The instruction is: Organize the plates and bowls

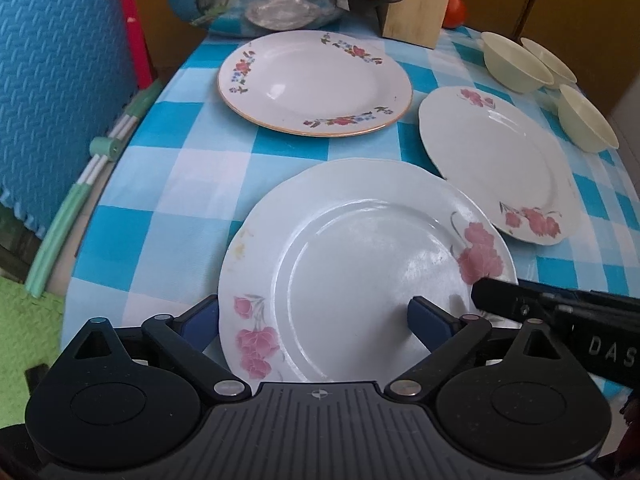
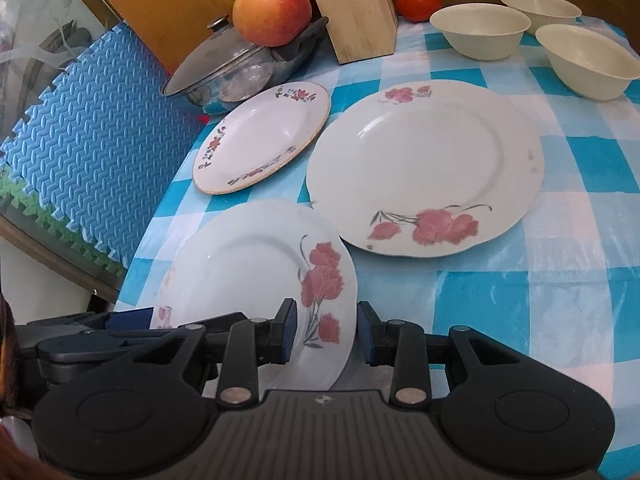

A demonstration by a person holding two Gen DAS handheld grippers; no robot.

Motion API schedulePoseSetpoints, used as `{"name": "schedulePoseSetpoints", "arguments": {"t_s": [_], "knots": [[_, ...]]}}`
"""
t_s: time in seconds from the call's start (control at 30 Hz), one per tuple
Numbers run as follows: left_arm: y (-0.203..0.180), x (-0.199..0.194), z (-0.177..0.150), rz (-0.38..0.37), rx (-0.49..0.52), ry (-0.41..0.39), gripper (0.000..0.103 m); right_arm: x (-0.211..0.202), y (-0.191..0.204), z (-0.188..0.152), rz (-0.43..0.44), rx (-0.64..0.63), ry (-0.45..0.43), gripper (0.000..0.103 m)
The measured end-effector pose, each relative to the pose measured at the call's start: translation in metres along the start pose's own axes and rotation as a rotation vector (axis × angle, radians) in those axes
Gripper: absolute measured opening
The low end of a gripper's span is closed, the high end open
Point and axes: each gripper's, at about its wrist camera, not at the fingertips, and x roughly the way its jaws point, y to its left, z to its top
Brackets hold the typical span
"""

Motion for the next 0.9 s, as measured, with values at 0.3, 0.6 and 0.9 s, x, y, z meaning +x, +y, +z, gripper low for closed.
{"name": "schedulePoseSetpoints", "arguments": {"t_s": [0.3, 0.6, 0.9], "knots": [[-0.005, -0.012, 0.025, -0.041, 0.015, -0.058, 0.098, -0.019, -0.03, 0.017, -0.043, 0.111, -0.069, 0.032], [-0.028, -0.011, 0.06, -0.052, 0.074, -0.088, 0.098, -0.031, -0.048, 0.03, -0.033, 0.185, -0.106, 0.032], [0.015, -0.005, 0.031, 0.041, 0.029, -0.016, 0.098, -0.009, -0.027, 0.011, 0.052, 0.131, 0.019, 0.032]]}}
